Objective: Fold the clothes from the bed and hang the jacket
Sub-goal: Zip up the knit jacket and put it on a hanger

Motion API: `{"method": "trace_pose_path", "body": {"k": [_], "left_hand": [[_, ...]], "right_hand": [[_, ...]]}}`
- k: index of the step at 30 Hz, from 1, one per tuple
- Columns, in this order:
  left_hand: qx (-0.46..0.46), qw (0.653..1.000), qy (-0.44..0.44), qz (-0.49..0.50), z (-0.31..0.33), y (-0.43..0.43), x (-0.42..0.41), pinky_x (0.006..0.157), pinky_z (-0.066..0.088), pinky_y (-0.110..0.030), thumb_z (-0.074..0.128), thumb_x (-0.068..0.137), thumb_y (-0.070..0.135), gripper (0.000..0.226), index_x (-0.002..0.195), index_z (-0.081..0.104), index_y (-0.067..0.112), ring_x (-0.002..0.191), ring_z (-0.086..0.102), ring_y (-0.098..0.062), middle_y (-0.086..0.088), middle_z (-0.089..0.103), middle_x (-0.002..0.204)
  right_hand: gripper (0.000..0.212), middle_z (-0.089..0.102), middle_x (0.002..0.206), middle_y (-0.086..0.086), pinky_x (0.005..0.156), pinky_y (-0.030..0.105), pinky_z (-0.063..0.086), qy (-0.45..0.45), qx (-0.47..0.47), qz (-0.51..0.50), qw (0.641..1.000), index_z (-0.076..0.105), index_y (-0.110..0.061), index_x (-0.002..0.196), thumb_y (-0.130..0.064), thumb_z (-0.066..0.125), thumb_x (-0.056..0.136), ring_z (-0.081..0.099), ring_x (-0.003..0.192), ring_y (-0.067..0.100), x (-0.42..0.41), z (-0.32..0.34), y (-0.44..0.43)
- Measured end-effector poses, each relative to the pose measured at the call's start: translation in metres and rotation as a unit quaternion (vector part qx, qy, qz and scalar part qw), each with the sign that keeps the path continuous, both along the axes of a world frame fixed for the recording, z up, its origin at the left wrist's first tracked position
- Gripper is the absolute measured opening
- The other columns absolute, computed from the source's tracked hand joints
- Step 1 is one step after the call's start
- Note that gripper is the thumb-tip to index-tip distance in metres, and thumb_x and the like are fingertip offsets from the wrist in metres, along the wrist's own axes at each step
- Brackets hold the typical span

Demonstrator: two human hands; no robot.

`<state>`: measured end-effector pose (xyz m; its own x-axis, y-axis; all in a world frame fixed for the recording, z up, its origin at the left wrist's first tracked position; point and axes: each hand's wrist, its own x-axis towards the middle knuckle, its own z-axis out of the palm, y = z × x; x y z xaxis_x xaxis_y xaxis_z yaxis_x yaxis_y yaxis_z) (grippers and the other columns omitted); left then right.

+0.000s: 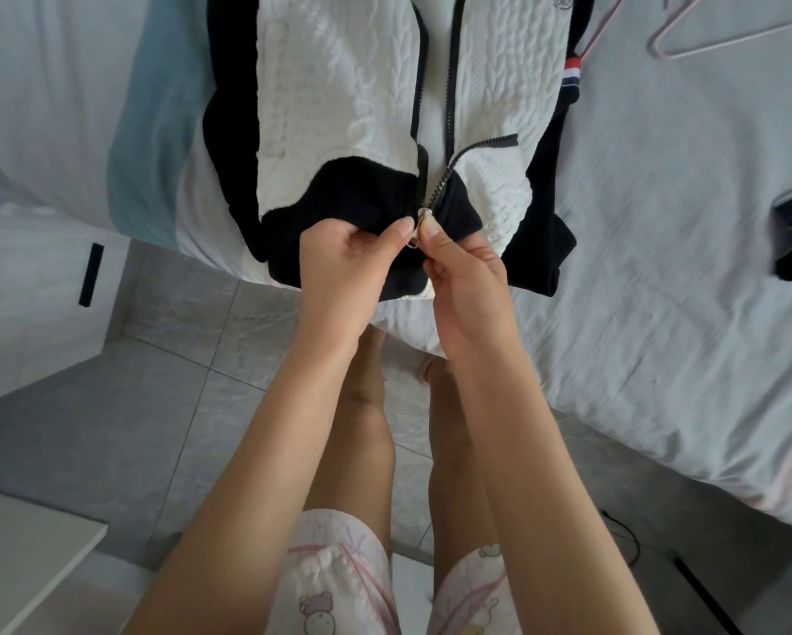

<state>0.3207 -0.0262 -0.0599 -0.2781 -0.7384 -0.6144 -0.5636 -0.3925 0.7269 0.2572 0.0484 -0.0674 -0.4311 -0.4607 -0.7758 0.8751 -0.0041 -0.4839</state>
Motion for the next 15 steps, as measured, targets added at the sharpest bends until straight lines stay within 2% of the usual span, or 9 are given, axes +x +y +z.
{"method": "trace_pose_path", "body": {"k": [4,6,8,9,11,13,15], "left_hand": [[-0.005,1.0,-0.001,-0.014,-0.004,-0.006,0.001,0.075,0.053,-0.046,0.071,0.077,0.026,0.044,0.081,0.063,-0.017,0.069,0.062,-0.027,-0.035,0.063,0.081],[0.016,1.0,-0.004,-0.02,-0.004,-0.007,0.002,0.076,0.055,-0.041,0.072,0.081,0.018,0.029,0.082,0.068,-0.01,0.076,0.068,-0.03,-0.03,0.067,0.083],[0.035,0.999,-0.014,-0.026,-0.004,-0.01,0.003,0.074,0.058,-0.029,0.069,0.084,0.011,0.011,0.083,0.071,0.0,0.08,0.071,-0.026,-0.023,0.071,0.086],[0.041,0.999,-0.013,-0.026,-0.003,-0.011,0.002,0.072,0.058,-0.027,0.068,0.085,0.011,0.01,0.084,0.071,0.001,0.082,0.071,-0.026,-0.024,0.07,0.088],[0.048,0.998,-0.011,-0.026,-0.006,-0.012,0.001,0.077,0.057,-0.034,0.066,0.087,0.014,0.02,0.089,0.069,-0.006,0.088,0.068,-0.032,-0.029,0.068,0.093],[0.05,0.998,-0.012,-0.031,-0.005,-0.013,0.001,0.084,0.053,-0.041,0.063,0.088,0.023,0.033,0.095,0.066,-0.009,0.093,0.066,-0.035,-0.029,0.066,0.097],[0.058,0.998,-0.01,-0.021,-0.001,-0.016,0.002,0.088,0.051,-0.045,0.061,0.082,0.032,0.048,0.101,0.061,-0.012,0.092,0.067,-0.031,-0.029,0.065,0.1]], "right_hand": [[0.013,0.07,0.076,0.001,0.07,0.017,0.052,0.006,-0.008,-0.012,1.0,0.065,-0.006,0.089,0.001,0.054,0.091,0.067,0.076,0.009,0.001,-0.004,-0.005],[0.011,0.069,0.081,0.004,0.075,0.021,0.053,0.009,-0.003,-0.007,1.0,0.066,-0.005,0.092,0.0,0.056,0.09,0.066,0.081,0.013,0.0,-0.006,-0.005],[0.01,0.068,0.081,0.005,0.075,0.022,0.053,0.005,-0.004,-0.004,1.0,0.066,-0.004,0.092,0.0,0.056,0.09,0.066,0.082,0.014,0.0,-0.01,-0.005],[0.01,0.069,0.08,0.004,0.074,0.021,0.053,0.003,-0.006,-0.001,1.0,0.065,-0.004,0.091,0.0,0.056,0.091,0.066,0.081,0.013,-0.001,-0.01,-0.005],[0.007,0.07,0.08,0.003,0.073,0.018,0.052,0.002,0.001,0.019,1.0,0.063,-0.002,0.089,-0.004,0.057,0.092,0.067,0.081,0.011,-0.004,-0.011,-0.005],[0.017,0.071,0.086,0.007,0.073,0.017,0.052,0.018,0.032,0.091,0.995,0.063,0.003,0.095,-0.014,0.059,0.093,0.069,0.084,0.013,-0.012,-0.009,-0.006],[0.03,0.074,0.089,0.005,0.077,0.014,0.052,0.069,0.097,0.225,0.967,0.068,-0.001,0.095,-0.029,0.058,0.094,0.07,0.086,0.009,-0.026,-0.002,-0.005]]}}
